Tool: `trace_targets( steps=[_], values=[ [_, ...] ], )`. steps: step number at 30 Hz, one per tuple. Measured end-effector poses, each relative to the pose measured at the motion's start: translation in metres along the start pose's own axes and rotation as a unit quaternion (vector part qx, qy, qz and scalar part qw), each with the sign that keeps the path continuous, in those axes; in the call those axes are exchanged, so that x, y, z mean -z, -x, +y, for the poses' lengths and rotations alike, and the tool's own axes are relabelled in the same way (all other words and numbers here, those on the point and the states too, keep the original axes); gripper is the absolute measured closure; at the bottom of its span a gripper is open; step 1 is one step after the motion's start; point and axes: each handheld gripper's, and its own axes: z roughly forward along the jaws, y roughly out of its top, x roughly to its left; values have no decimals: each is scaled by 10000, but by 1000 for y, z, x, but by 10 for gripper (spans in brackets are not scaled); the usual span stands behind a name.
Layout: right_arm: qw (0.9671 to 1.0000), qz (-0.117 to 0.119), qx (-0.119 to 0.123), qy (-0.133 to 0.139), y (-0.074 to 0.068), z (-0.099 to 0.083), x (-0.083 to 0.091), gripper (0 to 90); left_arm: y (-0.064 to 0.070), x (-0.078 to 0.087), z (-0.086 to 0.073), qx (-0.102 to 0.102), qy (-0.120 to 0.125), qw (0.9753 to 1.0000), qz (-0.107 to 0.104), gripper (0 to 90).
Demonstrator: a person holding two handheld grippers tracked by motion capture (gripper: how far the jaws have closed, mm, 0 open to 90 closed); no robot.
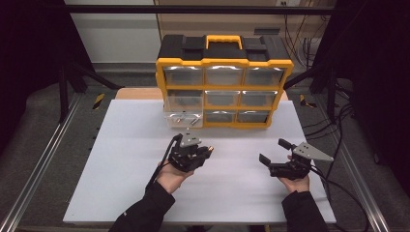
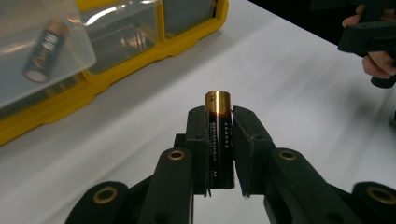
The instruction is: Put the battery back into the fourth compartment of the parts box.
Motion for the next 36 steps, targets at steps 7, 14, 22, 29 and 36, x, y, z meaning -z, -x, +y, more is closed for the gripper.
trace_targets(
  steps=[7, 14, 22, 29, 36],
  values=[
    [10000, -1, 13, -6, 0, 0, 0, 3, -12, 21, 12, -34, 232, 9997, 93, 759],
    [10000, -1, 15, -8, 0, 0, 0, 3, -27, 40, 30, 7, 531, 9983, 234, 759],
    [10000, -1, 17, -10, 0, 0, 0, 2, -43, 53, 49, 60, 736, 9963, 429, 759],
    [10000, -1, 17, -15, 0, 0, 0, 2, -59, 57, 63, 46, 827, 9952, 518, 759],
    [10000, 7, 26, -23, 0, -1, -1, 2, -79, 52, 77, 20, 809, 9939, 752, 759]
  ],
)
